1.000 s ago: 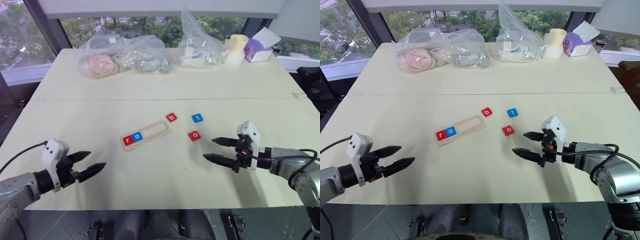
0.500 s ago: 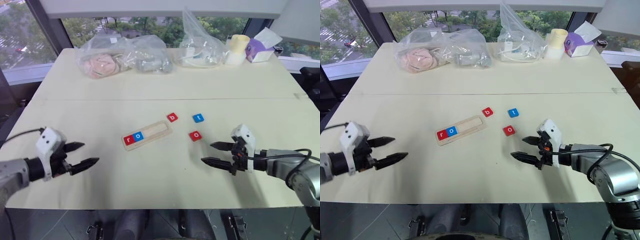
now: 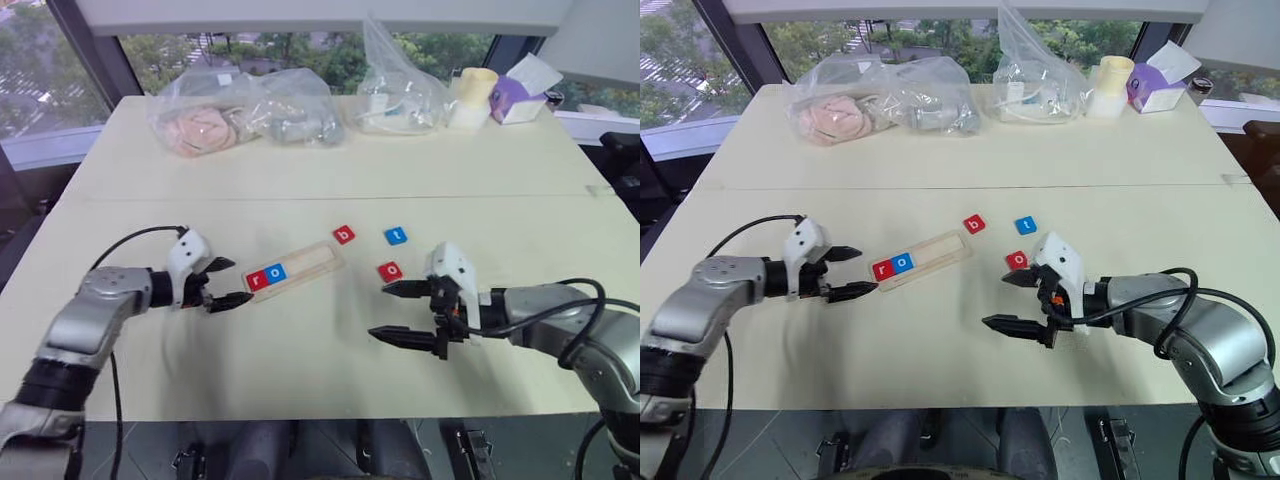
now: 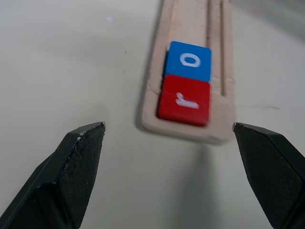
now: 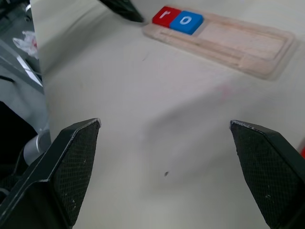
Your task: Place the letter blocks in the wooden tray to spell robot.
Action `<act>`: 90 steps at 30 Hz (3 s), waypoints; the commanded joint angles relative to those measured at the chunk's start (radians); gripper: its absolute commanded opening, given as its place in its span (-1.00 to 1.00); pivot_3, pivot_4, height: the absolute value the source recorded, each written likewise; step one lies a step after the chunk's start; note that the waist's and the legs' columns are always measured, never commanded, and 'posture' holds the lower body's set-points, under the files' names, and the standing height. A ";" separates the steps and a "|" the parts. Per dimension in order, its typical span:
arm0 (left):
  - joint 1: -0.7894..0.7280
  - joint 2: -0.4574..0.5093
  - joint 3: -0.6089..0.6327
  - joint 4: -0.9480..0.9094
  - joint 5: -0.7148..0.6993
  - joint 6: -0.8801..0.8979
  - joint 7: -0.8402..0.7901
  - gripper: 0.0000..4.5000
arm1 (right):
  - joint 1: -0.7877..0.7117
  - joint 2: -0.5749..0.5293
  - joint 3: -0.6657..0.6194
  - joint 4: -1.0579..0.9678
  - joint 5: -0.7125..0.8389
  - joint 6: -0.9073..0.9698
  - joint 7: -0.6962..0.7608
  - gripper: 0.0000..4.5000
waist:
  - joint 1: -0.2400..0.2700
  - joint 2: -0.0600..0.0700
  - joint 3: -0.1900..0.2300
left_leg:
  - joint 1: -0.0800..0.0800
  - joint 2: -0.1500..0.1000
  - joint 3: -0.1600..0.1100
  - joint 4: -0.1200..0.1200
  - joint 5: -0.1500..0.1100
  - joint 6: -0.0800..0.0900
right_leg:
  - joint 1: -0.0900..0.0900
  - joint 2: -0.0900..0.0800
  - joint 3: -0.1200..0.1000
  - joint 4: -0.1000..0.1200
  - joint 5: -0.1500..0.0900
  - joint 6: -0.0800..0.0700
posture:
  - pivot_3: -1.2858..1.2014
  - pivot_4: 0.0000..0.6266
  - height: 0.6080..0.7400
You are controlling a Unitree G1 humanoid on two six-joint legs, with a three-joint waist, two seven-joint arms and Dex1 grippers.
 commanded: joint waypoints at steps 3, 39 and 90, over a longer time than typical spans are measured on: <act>-0.037 -0.031 -0.031 0.024 0.042 -0.053 -0.029 1.00 | 0.028 -0.005 0.016 -0.029 -0.029 -0.029 -0.019 0.98 | 0.001 0.000 0.000 | 0.000 0.000 0.000 0.000 0.000 0.000 | 0.000 0.000 0.001 0.000 0.001 0.000 | 0.03 -0.52 1.00; -0.033 -0.113 -0.098 0.119 0.176 -0.229 -0.061 0.39 | 0.089 0.019 -0.034 0.024 -0.081 -0.100 -0.055 1.00 | 0.003 0.005 -0.008 | 0.009 0.000 0.000 0.001 0.000 0.000 | 0.008 0.000 0.001 0.001 0.001 0.002 | 0.03 -0.52 1.00; 0.031 -0.089 0.372 -0.266 -0.266 0.338 0.040 0.99 | -0.551 0.635 0.237 0.802 -0.549 -0.191 -0.499 1.00 | -0.031 -0.002 -0.003 | 0.007 -0.001 0.000 0.001 0.002 -0.002 | -0.001 0.003 0.005 0.016 0.004 0.006 | 0.03 -0.52 1.00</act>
